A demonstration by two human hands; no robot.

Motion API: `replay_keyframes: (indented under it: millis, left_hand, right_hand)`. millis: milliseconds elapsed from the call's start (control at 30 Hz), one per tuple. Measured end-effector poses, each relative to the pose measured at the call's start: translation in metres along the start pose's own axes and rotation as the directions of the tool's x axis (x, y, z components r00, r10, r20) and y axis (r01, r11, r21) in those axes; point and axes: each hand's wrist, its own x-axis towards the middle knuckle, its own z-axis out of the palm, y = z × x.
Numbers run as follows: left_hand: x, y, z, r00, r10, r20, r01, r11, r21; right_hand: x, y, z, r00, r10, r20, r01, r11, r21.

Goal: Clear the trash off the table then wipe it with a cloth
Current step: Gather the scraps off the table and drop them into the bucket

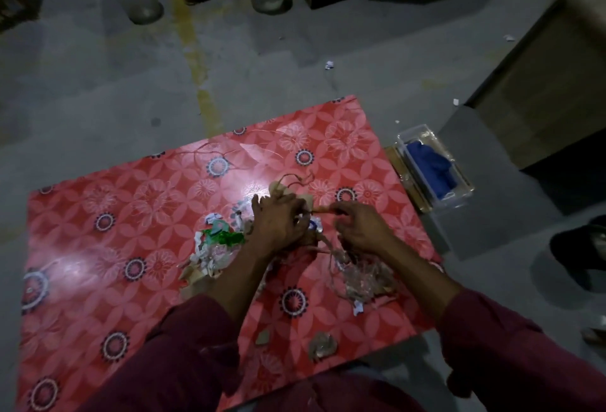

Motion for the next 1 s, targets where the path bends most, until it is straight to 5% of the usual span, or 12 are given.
replay_keyframes:
  millis: [133,233,367,533,633,800,1000]
  left_hand:
    - [-0.045,0.018,-0.016,1.0,0.02,0.008,-0.02,1.0,-0.009]
    - [-0.091,0.04,-0.013,0.969,0.017,0.247,-0.026,0.999,0.031]
    - [-0.151,0.063,0.035,0.852,0.115,0.51,-0.181,0.98,0.083]
    - [-0.168,0.052,0.082,0.946,0.085,0.313,-0.075,0.996,-0.046]
    - [-0.153,0.052,0.059,0.996,0.079,-0.041,-0.085,0.981,-0.174]
    - [-0.114,0.038,0.065,0.992,-0.005,0.124,0.022,0.991,-0.134]
    - [-0.121,0.05,0.068,0.991,-0.134,-0.003,0.121,0.907,-0.403]
  right_hand:
    - [-0.053,0.056,-0.036,0.989,0.142,0.048,-0.132,0.976,-0.174]
    - [-0.081,0.08,-0.038,0.899,0.309,0.312,-0.182,0.909,-0.376]
    - [-0.092,0.068,-0.001,0.893,0.289,0.346,-0.125,0.896,-0.425]
    - [-0.057,0.049,0.02,0.958,0.192,0.215,-0.106,0.929,-0.355]
    - [-0.036,0.041,0.022,0.95,0.144,0.277,-0.019,0.913,-0.408]
    - [-0.019,0.022,0.042,0.944,-0.062,0.324,0.218,0.855,-0.471]
    - [-0.037,0.01,0.063,0.933,-0.165,0.321,0.253,0.933,-0.257]
